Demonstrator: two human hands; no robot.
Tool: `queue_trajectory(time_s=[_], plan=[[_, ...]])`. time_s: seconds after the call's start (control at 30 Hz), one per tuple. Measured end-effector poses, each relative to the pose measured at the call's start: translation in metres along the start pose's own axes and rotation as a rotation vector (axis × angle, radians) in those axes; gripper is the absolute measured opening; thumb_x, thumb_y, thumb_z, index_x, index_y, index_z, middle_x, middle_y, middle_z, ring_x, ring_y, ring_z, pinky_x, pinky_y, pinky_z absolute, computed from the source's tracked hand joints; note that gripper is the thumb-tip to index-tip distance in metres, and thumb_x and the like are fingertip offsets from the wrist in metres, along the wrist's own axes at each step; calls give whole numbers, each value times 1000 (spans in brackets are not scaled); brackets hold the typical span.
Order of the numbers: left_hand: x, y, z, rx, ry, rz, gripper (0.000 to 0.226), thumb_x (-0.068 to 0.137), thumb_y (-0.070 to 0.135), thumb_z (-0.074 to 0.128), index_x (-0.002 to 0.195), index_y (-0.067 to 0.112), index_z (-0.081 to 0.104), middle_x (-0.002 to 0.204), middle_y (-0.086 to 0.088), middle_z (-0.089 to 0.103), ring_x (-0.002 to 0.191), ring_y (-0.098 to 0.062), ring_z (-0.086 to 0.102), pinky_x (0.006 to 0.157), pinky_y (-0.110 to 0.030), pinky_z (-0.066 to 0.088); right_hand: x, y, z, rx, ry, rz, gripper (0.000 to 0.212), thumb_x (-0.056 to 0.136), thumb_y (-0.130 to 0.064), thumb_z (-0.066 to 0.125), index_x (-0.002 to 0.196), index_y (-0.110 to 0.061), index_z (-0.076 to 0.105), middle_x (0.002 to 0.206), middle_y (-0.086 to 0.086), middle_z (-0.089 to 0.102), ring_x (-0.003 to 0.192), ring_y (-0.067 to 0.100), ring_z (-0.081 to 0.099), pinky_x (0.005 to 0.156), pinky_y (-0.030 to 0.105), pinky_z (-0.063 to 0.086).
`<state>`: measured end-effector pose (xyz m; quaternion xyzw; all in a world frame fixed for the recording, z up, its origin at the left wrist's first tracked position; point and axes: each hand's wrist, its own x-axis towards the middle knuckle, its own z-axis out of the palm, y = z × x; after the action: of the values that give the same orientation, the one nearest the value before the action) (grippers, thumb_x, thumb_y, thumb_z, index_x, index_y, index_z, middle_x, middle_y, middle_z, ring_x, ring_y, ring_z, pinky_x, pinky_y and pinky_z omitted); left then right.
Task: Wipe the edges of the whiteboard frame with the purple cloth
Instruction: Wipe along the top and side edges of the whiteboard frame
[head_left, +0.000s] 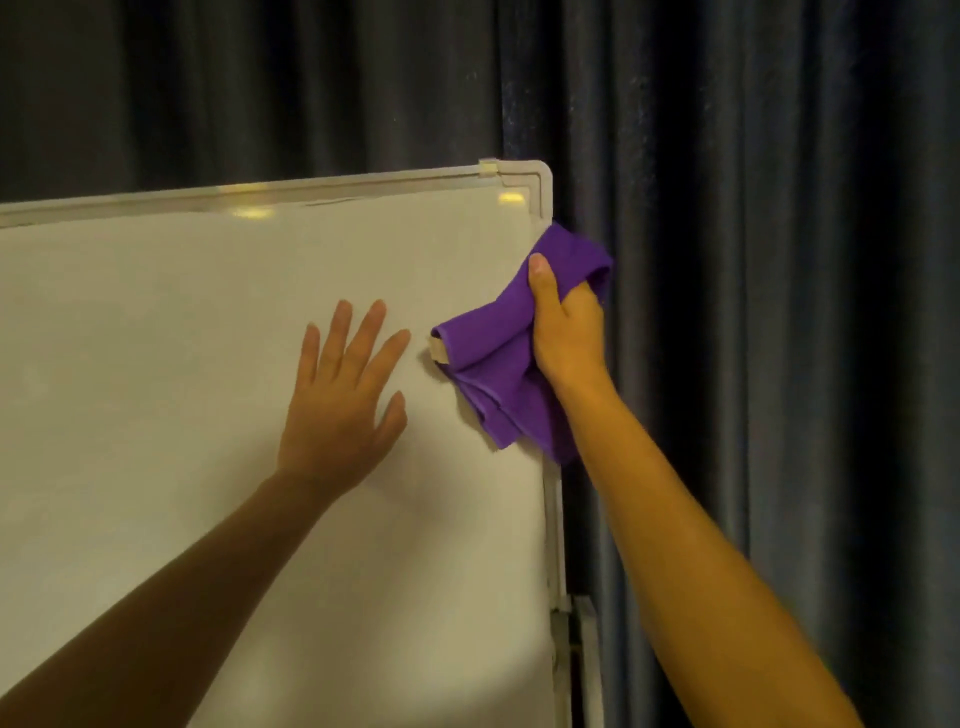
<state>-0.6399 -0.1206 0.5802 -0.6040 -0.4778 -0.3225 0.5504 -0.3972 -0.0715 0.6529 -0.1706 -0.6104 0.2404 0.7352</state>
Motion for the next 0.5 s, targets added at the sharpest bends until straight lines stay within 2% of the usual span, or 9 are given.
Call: queue_trajectory(time_s=[0.1, 0.2, 0.27, 0.37, 0.5], plan=[[-4, -8, 0, 7, 9, 5, 61, 103, 41, 38, 158, 18, 32, 171, -11, 17, 159, -37, 9, 127, -61, 12, -52, 31, -17, 14, -104, 167, 25, 98, -44, 52, 96, -21, 62, 85, 0, 67, 74, 7, 66, 61, 18, 51], [-7, -6, 1, 7, 51, -11, 59, 102, 38, 39, 157, 16, 35, 170, -13, 19, 158, -39, 11, 126, -63, 13, -108, 67, -48, -23, -267, 289, 30, 95, -45, 53, 102, -19, 64, 91, 2, 70, 81, 8, 68, 66, 14, 51], [-4, 0, 3, -9, 77, -20, 58, 101, 35, 41, 155, 14, 37, 169, -15, 21, 158, -41, 13, 126, -64, 13, -140, 87, -66, -80, -333, 399, 36, 91, -50, 53, 101, -17, 63, 90, 5, 70, 83, 14, 68, 70, 20, 54], [3, 9, 5, -16, 90, -38, 57, 102, 37, 40, 154, 13, 37, 170, -15, 21, 158, -41, 13, 126, -64, 11, -164, 106, -82, -107, -359, 544, 42, 92, -48, 53, 108, -11, 59, 93, 10, 68, 87, 24, 67, 76, 32, 57], [10, 20, 11, -14, 17, -58, 58, 101, 37, 40, 154, 14, 34, 171, -14, 17, 158, -41, 9, 126, -63, 8, -177, 120, -97, -128, -352, 594, 40, 95, -43, 54, 115, -9, 56, 96, 9, 66, 89, 24, 66, 76, 29, 56]])
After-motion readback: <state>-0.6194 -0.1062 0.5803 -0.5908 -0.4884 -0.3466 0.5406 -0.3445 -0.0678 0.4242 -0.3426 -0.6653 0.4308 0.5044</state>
